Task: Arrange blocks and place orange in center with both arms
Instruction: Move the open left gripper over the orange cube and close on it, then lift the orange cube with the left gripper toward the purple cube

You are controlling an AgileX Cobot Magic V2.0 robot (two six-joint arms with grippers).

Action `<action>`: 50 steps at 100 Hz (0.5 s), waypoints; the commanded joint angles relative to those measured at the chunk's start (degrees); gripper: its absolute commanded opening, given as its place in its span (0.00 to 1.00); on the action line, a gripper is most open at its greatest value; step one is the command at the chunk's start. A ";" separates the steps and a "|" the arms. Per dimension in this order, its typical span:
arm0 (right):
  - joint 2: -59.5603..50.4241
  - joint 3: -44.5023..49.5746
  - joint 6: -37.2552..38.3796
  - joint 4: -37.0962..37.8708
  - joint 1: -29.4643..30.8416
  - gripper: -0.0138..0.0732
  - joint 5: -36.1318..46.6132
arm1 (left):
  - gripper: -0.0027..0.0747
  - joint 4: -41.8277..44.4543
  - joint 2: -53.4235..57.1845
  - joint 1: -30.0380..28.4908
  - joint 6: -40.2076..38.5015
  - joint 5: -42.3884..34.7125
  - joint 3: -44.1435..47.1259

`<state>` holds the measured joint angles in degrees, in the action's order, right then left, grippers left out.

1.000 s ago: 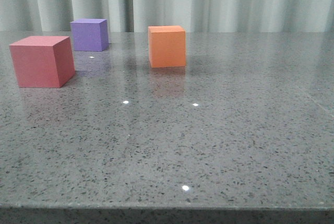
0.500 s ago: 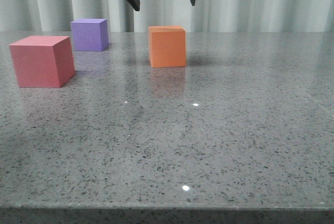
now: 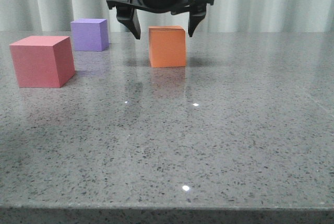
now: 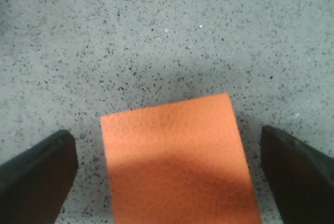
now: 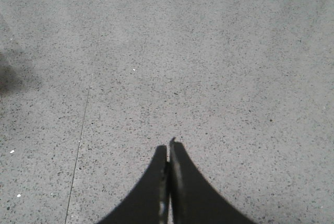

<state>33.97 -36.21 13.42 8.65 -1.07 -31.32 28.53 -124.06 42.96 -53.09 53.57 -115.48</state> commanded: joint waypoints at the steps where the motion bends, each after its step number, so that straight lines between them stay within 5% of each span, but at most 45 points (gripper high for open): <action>1: -0.07 -1.47 -0.39 1.02 0.39 0.08 4.29 | 0.88 1.85 3.05 0.38 -0.90 -2.26 -1.85; 24: -0.07 -1.47 -0.39 1.02 0.39 0.08 4.29 | 0.85 1.85 2.52 0.38 -0.90 -2.26 -1.85; 50: -0.07 -1.47 -0.39 1.02 0.39 0.08 4.29 | 0.49 1.75 2.52 0.38 -0.90 -1.77 -2.13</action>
<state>33.97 -36.21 13.42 8.65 -1.07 -31.32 28.62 -125.37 42.96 -53.50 53.48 -115.60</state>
